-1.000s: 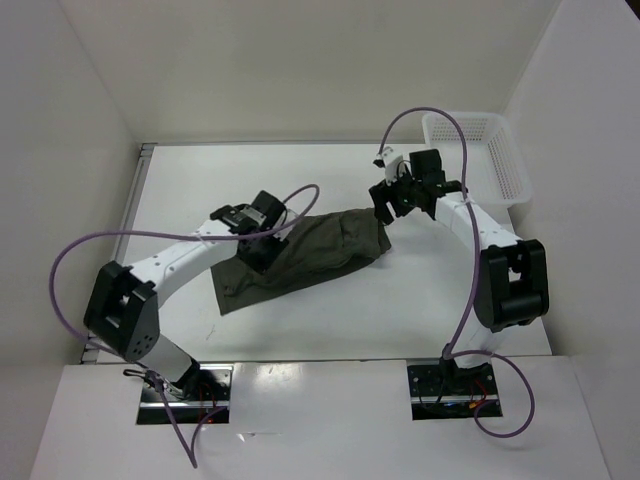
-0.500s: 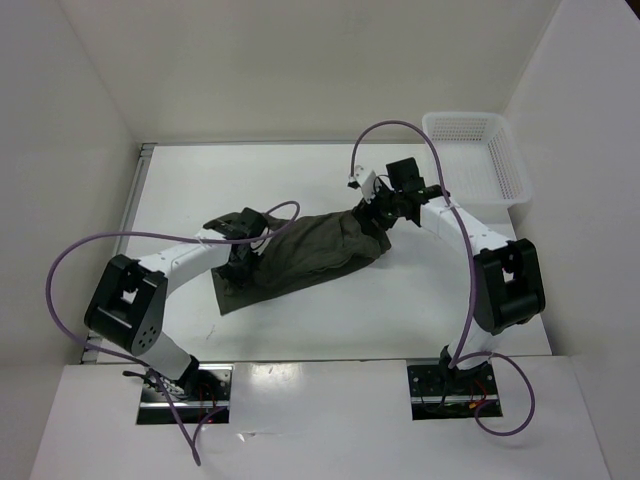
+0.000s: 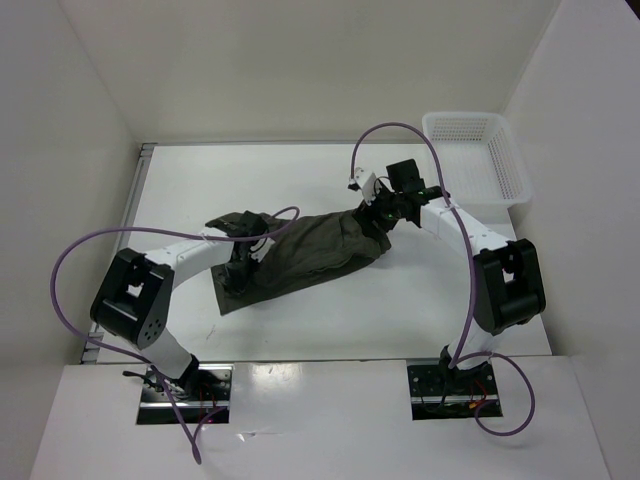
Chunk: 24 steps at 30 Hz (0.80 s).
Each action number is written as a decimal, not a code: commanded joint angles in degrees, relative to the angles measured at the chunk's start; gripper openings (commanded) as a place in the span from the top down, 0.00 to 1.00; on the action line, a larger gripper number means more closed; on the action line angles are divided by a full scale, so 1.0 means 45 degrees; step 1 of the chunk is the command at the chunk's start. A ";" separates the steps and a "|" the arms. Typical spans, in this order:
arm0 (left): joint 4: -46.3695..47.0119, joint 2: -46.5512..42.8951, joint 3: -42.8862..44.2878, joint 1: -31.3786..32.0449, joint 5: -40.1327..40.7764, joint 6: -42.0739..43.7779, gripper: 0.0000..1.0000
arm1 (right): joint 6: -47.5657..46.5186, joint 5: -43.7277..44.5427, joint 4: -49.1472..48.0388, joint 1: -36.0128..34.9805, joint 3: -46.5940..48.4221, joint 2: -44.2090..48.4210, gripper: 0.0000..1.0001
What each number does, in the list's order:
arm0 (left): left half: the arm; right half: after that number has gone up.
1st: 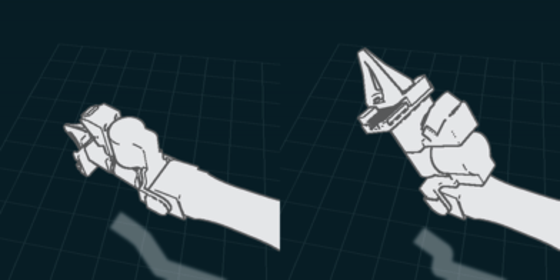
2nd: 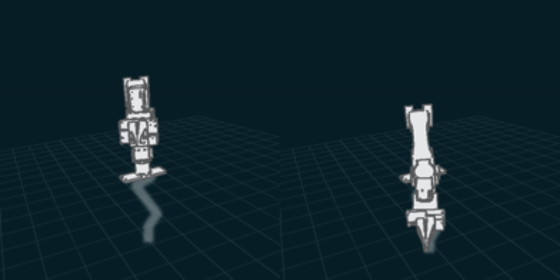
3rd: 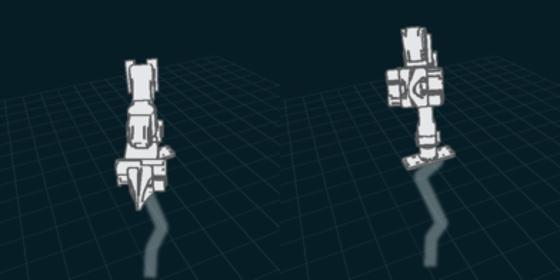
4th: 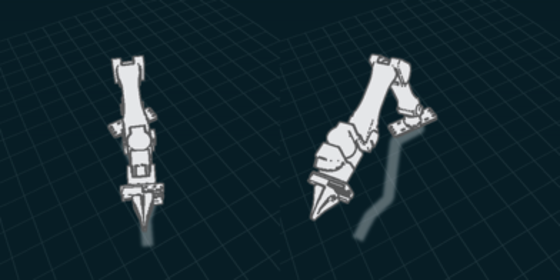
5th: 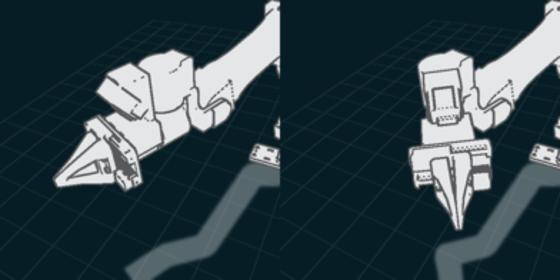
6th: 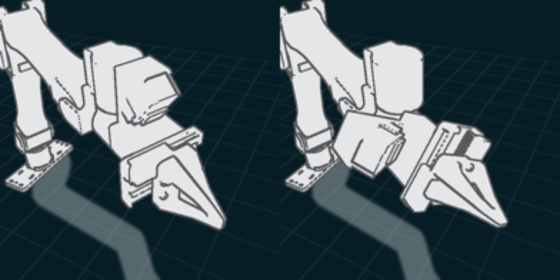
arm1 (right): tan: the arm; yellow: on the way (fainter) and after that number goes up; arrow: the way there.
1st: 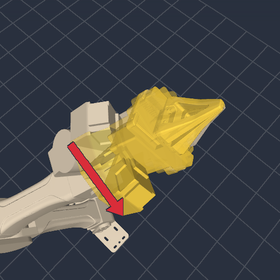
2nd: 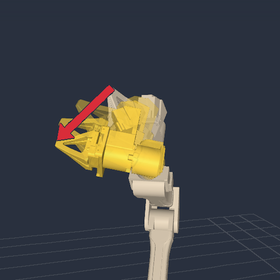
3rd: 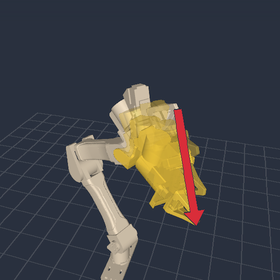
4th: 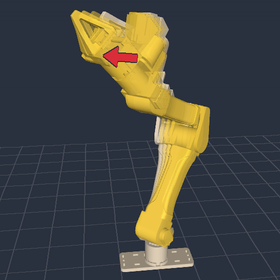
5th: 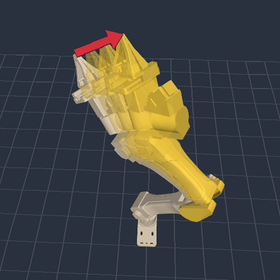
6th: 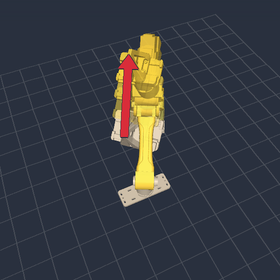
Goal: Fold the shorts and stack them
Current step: Fold the shorts
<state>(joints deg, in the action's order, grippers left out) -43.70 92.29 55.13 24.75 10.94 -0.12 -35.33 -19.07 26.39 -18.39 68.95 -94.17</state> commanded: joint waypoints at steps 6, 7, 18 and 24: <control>-0.0269 -0.0524 0.0732 -0.0363 0.1043 0.0027 0.98 | -0.0059 -0.0041 -0.0336 -0.0130 -0.0203 0.0536 0.24; -0.0269 -0.0529 0.0736 -0.0364 0.1046 0.0027 0.99 | -0.0059 -0.0040 -0.0512 -0.0131 -0.0205 0.0536 0.24; -0.1948 -0.2990 -0.0140 0.0122 0.1048 0.0027 0.99 | 0.0234 0.0916 -0.1373 -0.0501 -0.0224 -0.0107 0.24; -0.1812 -0.2990 -0.1645 0.0553 0.0909 0.0027 0.97 | 0.0234 0.1171 -0.1490 -0.0503 0.0049 -0.0361 0.24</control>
<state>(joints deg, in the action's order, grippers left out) -49.50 78.91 49.30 26.50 15.44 -0.16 -34.59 -14.76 22.92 -20.01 67.70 -95.11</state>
